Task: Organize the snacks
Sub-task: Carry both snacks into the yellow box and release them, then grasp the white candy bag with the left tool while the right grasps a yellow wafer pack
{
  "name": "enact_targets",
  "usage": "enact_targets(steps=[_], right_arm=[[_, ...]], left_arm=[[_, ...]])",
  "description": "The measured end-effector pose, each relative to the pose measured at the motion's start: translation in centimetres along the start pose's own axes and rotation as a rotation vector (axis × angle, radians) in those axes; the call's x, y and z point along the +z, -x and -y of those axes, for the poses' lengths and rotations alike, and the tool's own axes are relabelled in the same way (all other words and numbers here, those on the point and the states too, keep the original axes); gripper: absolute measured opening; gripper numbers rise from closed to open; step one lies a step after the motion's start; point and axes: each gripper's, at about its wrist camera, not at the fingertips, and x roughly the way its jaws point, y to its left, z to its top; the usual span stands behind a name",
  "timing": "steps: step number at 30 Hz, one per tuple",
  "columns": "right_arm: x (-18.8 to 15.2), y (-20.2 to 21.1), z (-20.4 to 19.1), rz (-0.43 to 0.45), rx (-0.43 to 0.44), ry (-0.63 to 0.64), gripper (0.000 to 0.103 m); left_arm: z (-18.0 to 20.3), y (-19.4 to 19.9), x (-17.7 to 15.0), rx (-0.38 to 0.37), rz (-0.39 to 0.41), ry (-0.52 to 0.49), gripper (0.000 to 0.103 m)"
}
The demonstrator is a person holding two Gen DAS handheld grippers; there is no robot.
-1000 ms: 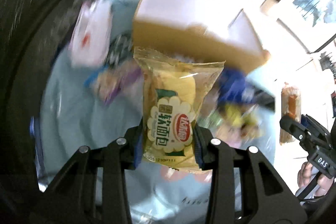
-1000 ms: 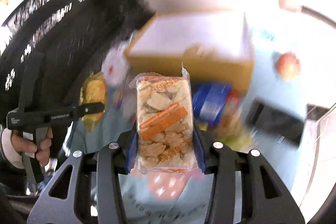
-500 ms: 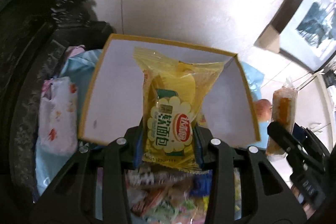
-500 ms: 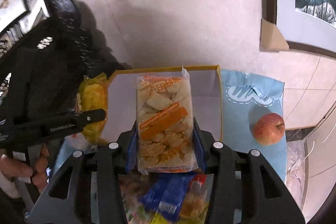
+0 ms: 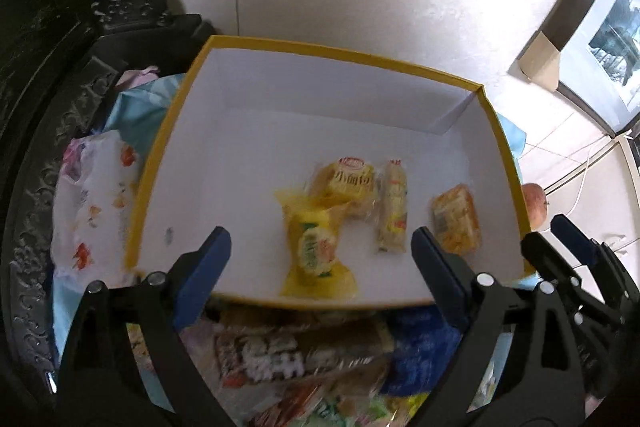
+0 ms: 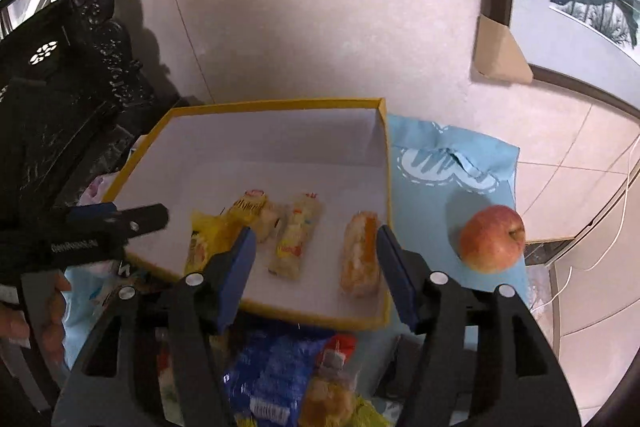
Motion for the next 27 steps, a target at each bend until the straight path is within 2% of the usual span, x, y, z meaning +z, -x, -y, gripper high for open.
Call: enact_targets(steps=[2, 7, 14, 17, 23, 27], right_arm=[[-0.8, 1.3, 0.3, 0.005, -0.002, 0.004, 0.068], [-4.0, 4.5, 1.6, -0.011, -0.009, -0.026, 0.069], [-9.6, 6.2, 2.9, -0.116, -0.008, -0.090, 0.069], [-11.3, 6.5, 2.8, -0.151, 0.003, -0.108, 0.069], [-12.8, 6.8, 1.2, -0.176, 0.025, -0.078, 0.069], [-12.9, 6.9, 0.5, -0.172, 0.026, -0.037, 0.069]], left_arm=[[-0.7, 1.2, -1.1, 0.011, 0.002, -0.007, 0.093], [-3.3, 3.4, -4.6, 0.035, -0.015, 0.023, 0.093], [-6.6, 3.4, -10.9, 0.065, -0.112, 0.053, 0.093], [-8.0, 2.3, -13.0, 0.071, -0.175, 0.109, 0.093], [-10.7, 0.5, -14.1, 0.054, -0.237, 0.325, 0.093], [-10.4, -1.0, -13.3, 0.052, -0.260, 0.375, 0.093]])
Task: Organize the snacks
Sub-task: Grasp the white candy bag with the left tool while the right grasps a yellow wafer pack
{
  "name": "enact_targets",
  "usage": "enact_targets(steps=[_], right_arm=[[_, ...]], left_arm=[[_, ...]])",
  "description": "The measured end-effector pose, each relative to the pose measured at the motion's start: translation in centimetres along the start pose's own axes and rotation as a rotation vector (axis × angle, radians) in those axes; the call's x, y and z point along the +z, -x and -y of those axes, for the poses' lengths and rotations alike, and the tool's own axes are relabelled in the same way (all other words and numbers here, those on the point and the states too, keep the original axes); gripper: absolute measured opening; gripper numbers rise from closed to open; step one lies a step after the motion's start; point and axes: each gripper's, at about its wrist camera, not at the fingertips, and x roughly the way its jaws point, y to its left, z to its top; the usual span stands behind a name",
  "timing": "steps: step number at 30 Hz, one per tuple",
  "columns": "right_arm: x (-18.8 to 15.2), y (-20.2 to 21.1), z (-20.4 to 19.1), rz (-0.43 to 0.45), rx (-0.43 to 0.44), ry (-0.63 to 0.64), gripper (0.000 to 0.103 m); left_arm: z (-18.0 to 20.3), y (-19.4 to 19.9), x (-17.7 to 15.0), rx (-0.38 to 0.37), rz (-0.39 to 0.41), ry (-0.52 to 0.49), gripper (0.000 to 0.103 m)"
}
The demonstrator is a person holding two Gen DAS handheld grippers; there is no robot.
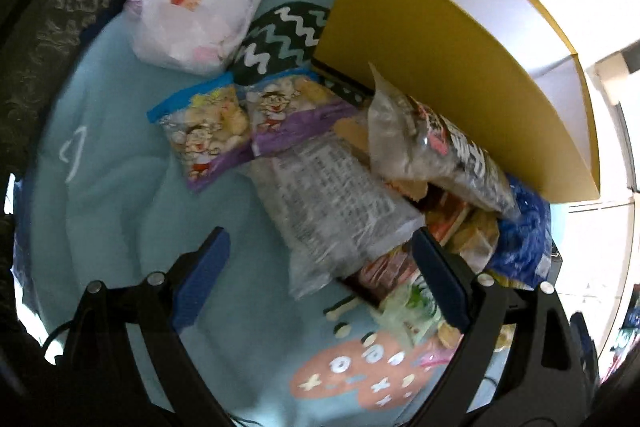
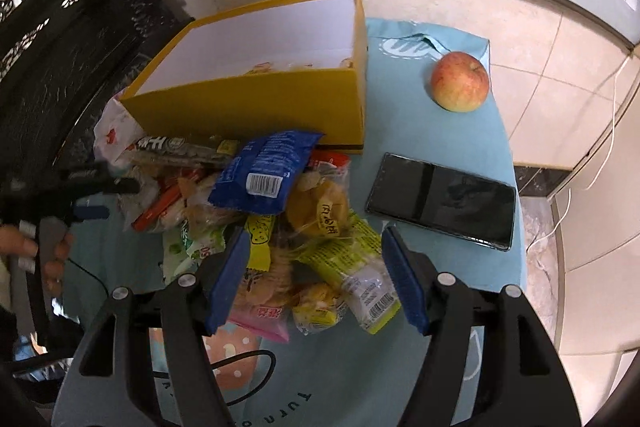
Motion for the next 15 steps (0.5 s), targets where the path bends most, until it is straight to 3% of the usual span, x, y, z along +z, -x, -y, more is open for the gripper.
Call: enact_targets(steps=[7, 10, 12, 15], right_arm=[[0.3, -1.1, 0.5, -0.028, 0.008, -0.024, 0.069], [0.6, -1.6, 0.6, -0.035, 0.011, -0.022, 0.069], [0.9, -2.0, 0.7, -0.038, 0.014, -0.019, 0.069], [0.8, -2.7, 1.0, -0.063, 0.019, -0.023, 0.069]], left_arm=[[0.7, -4.2, 1.6, 0.047, -0.092, 0.042, 0.090], [-0.8, -5.2, 1.4, 0.022, -0.129, 0.064, 0.073], [-1.6, -4.9, 1.1, 0.021, -0.126, 0.039, 0.053], [-2.8, -4.1, 0.4, 0.002, -0.123, -0.010, 0.039]])
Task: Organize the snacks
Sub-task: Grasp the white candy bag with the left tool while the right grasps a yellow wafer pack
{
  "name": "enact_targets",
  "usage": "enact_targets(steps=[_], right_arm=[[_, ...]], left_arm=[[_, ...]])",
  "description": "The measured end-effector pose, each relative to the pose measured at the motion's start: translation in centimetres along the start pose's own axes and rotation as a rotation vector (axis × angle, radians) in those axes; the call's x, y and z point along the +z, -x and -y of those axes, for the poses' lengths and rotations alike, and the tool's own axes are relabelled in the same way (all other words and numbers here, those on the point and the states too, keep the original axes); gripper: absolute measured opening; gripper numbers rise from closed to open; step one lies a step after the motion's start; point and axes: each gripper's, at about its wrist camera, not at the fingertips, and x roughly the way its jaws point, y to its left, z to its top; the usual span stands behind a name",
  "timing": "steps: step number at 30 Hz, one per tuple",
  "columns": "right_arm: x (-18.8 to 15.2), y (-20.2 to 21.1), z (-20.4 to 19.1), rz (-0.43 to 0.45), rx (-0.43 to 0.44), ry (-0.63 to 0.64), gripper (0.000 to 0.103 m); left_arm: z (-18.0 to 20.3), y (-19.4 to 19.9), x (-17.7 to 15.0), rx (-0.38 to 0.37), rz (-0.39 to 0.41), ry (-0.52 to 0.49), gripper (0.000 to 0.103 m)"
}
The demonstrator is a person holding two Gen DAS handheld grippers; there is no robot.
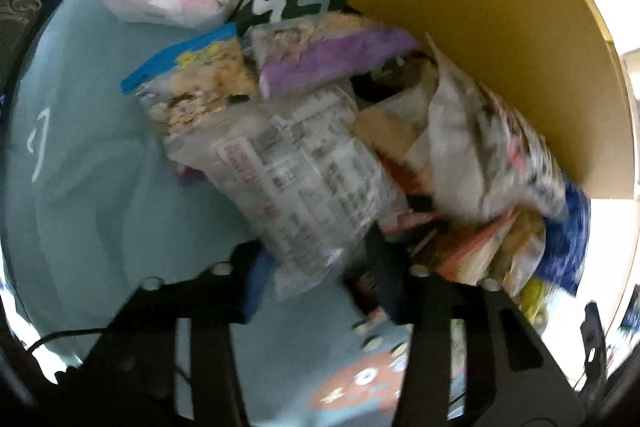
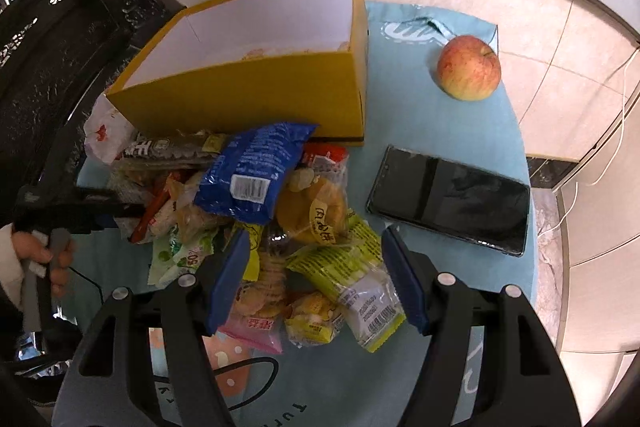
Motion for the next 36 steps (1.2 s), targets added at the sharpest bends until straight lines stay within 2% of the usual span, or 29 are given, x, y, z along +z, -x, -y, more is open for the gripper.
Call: enact_targets(steps=[3, 6, 7, 9, 13, 16, 18, 22, 25, 27, 30, 32, 33, 36], right_arm=[[-0.4, -0.5, 0.4, -0.035, 0.011, -0.008, 0.069], [-0.8, -0.6, 0.5, -0.051, 0.003, 0.003, 0.069], [-0.9, -0.6, 0.5, -0.055, 0.003, 0.003, 0.069], [-1.1, -0.6, 0.4, -0.060, 0.003, 0.000, 0.069], [-1.1, -0.3, 0.1, -0.050, 0.007, 0.012, 0.069], [-1.2, -0.2, 0.2, -0.048, 0.003, 0.009, 0.069], [-1.3, -0.2, 0.4, -0.050, 0.000, -0.001, 0.069], [-1.3, -0.2, 0.6, -0.056, -0.006, -0.003, 0.069], [-1.4, -0.2, 0.7, -0.061, -0.004, -0.008, 0.069], [-1.4, -0.3, 0.5, -0.063, 0.001, -0.001, 0.069], [-1.5, -0.4, 0.0, -0.069, 0.006, 0.016, 0.069], [-1.6, -0.4, -0.4, -0.072, 0.013, 0.031, 0.069], [-1.7, -0.3, -0.6, -0.071, 0.014, 0.038, 0.069], [-1.9, -0.2, -0.9, -0.070, 0.003, 0.057, 0.069]], left_arm=[[-1.7, 0.2, -1.2, -0.004, -0.027, -0.023, 0.037], [-2.9, 0.9, -1.6, -0.060, -0.005, 0.033, 0.039], [-3.2, 1.1, -1.6, -0.068, 0.001, 0.055, 0.043], [-3.3, 1.2, -1.4, -0.085, -0.004, 0.090, 0.066], [-2.0, 1.4, -0.5, -0.066, -0.005, 0.102, 0.075], [-1.8, 0.5, 1.6, -0.049, -0.026, 0.156, 0.076], [-2.3, 0.0, 2.4, -0.063, -0.026, 0.227, 0.076], [-2.8, -0.3, 3.3, -0.077, -0.032, 0.294, 0.076], [-3.1, -0.3, 3.5, -0.085, -0.050, 0.313, 0.078], [-3.9, -0.3, 3.2, -0.090, -0.079, 0.353, 0.085], [-4.7, 0.0, 3.0, -0.073, -0.045, 0.375, 0.085], [-4.9, -0.1, 2.8, -0.092, -0.046, 0.422, 0.085], [-5.1, -0.2, 3.1, -0.091, -0.042, 0.433, 0.085], [-4.3, -0.6, 3.7, -0.026, -0.030, 0.362, 0.085]])
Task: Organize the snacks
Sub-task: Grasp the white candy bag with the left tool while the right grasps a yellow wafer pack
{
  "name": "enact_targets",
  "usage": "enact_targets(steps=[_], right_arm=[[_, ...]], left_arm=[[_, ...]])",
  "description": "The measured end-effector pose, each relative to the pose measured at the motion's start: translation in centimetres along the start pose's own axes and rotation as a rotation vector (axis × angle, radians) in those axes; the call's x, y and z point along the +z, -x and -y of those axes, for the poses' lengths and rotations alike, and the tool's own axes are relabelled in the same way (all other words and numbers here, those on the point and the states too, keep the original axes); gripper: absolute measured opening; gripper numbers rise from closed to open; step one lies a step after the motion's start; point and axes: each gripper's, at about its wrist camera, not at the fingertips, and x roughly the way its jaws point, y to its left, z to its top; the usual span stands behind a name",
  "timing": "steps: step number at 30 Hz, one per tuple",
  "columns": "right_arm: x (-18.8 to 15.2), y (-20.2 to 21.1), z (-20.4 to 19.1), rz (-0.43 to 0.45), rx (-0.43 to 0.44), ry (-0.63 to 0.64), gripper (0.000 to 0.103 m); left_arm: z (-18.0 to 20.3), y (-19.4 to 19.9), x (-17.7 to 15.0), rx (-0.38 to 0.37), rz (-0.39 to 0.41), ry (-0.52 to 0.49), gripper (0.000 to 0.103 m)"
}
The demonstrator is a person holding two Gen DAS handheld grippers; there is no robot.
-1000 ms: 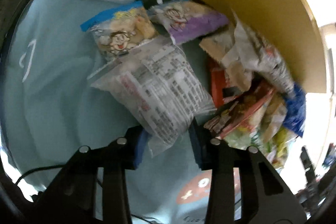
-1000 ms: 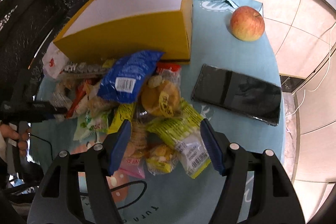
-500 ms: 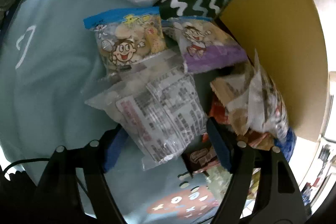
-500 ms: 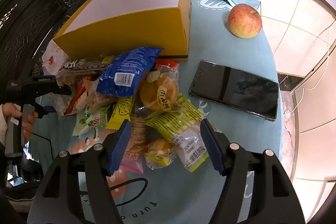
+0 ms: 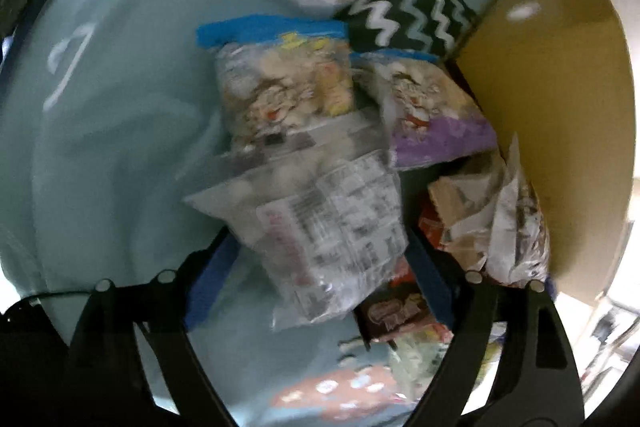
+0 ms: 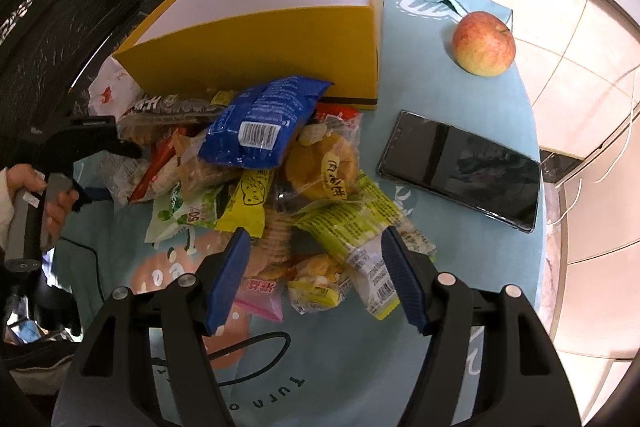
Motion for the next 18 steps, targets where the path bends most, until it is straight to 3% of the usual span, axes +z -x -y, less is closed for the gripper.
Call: enact_targets(steps=[1, 3, 5, 11, 15, 18], right_arm=[[0.0, 0.1, 0.0, 0.001, -0.001, -0.002, 0.069], [-0.2, 0.3, 0.1, 0.004, -0.004, -0.003, 0.069], [-0.6, 0.5, 0.2, 0.008, -0.021, 0.015, 0.069], [-2.6, -0.6, 0.3, -0.030, -0.056, 0.093, 0.069], [-1.6, -1.9, -0.2, -0.007, -0.135, 0.202, 0.068], [-0.3, -3.7, 0.3, -0.052, -0.139, 0.241, 0.064]], left_arm=[[0.0, -0.1, -0.1, 0.022, 0.002, 0.004, 0.082], [0.8, 0.1, -0.1, 0.071, 0.032, -0.056, 0.052], [1.5, 0.3, -0.5, 0.094, 0.045, -0.169, 0.040], [-0.3, 0.7, -2.9, 0.114, 0.051, -0.289, 0.038], [-1.7, 0.2, -3.3, 0.124, 0.046, -0.311, 0.038], [-1.8, -0.3, -2.0, 0.121, 0.052, -0.301, 0.038]])
